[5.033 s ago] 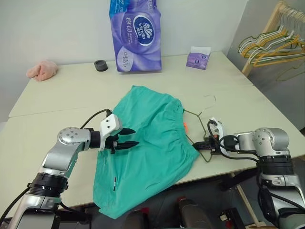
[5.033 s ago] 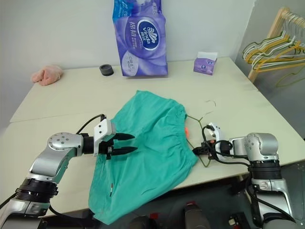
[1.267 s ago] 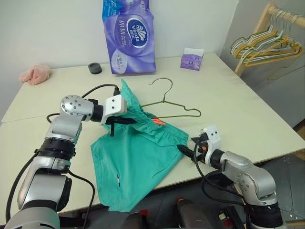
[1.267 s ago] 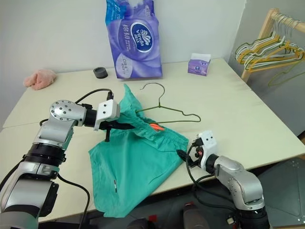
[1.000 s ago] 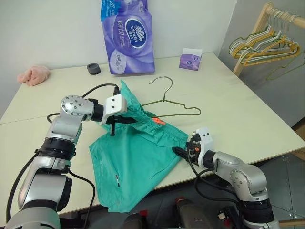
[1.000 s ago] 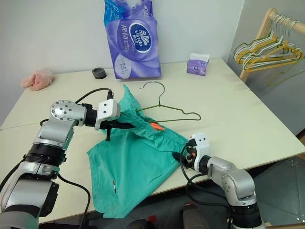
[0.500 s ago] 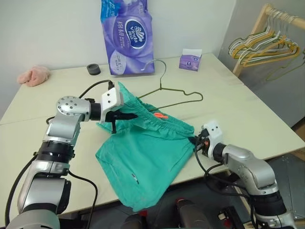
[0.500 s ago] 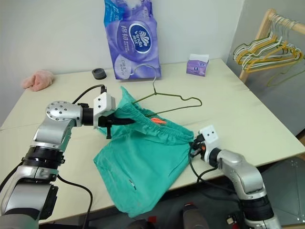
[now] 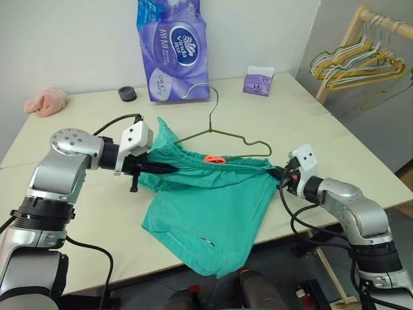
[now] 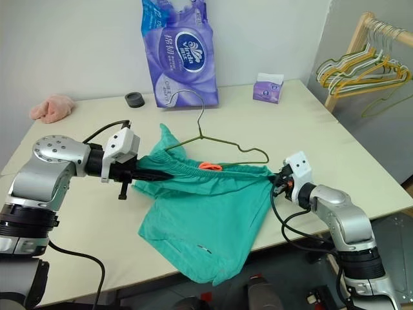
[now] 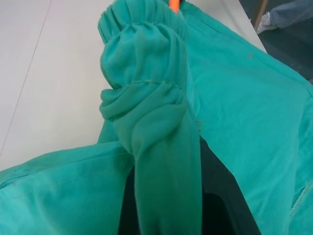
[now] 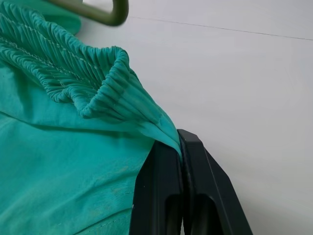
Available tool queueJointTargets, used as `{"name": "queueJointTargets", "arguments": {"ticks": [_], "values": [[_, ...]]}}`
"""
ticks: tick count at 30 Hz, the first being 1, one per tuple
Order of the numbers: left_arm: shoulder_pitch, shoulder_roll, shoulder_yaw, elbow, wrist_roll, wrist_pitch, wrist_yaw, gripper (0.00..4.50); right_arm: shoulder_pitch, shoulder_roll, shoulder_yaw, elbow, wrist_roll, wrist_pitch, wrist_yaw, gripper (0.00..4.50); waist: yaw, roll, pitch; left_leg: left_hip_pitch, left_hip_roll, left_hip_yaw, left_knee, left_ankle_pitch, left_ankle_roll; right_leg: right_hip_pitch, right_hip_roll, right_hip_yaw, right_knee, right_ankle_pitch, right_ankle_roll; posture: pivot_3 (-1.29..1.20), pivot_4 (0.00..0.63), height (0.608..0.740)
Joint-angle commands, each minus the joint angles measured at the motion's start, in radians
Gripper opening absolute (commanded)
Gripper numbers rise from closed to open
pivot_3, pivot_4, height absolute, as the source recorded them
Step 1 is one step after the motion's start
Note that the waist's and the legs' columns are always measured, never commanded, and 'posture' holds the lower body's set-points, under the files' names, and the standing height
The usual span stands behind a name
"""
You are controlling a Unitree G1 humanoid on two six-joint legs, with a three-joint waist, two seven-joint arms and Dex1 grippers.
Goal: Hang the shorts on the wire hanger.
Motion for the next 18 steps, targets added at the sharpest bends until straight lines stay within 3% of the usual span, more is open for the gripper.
{"name": "queueJointTargets", "arguments": {"ticks": [1,18], "values": [[-0.008,0.064,0.014,0.022,0.045,-0.053,-0.024,0.02,-0.006,-0.034,-0.062,0.022,-0.017,0.000,-0.023,0.00,0.000,0.000,0.000,0.000,0.000,0.000,0.000,0.000,0.000,0.000,0.000,0.000,0.000,0.000,0.000,-0.21,0.070,0.740],[0.001,0.074,0.021,0.004,0.001,-0.049,-0.078,0.01,0.006,-0.036,-0.064,0.026,-0.010,0.010,-0.030,0.00,0.000,0.000,0.000,0.000,0.000,0.000,0.000,0.000,0.000,0.000,0.000,0.000,0.000,0.000,0.000,-0.21,0.065,0.740]]}}
